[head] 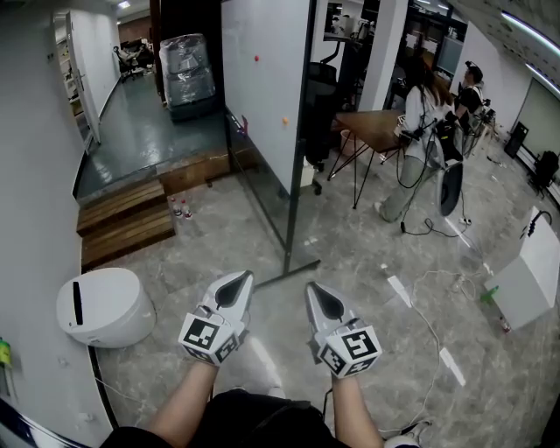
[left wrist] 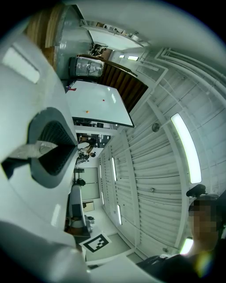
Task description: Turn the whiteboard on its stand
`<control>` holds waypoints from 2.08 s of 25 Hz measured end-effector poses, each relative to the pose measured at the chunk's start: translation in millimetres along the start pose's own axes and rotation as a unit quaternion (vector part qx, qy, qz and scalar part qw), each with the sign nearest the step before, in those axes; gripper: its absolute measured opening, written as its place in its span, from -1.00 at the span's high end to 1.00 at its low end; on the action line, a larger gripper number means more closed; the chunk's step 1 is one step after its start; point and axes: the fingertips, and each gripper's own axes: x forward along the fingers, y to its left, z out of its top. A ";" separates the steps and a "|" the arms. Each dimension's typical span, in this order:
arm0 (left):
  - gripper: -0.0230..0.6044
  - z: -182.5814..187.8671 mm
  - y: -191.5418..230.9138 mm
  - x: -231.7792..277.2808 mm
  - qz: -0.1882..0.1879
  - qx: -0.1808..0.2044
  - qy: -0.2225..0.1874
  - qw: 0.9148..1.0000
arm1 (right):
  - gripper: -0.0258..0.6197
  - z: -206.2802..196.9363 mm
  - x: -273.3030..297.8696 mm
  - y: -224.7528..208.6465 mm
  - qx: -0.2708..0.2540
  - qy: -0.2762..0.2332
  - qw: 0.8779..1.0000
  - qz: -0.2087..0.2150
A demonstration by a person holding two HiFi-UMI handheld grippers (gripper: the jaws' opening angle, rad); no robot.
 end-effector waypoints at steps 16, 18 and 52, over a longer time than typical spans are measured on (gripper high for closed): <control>0.92 -11.2 16.9 19.9 0.032 -0.008 0.002 0.999 | 0.90 -9.5 1.6 -36.9 -0.009 0.022 1.000 -0.004; 0.92 -12.7 23.7 28.6 0.030 -0.010 0.001 0.999 | 0.90 -9.4 10.3 -42.6 -0.012 0.025 1.000 -0.006; 0.92 -27.8 241.5 206.7 -0.093 -0.014 0.021 0.995 | 0.90 -5.8 284.7 -102.5 -0.026 0.016 0.998 -0.052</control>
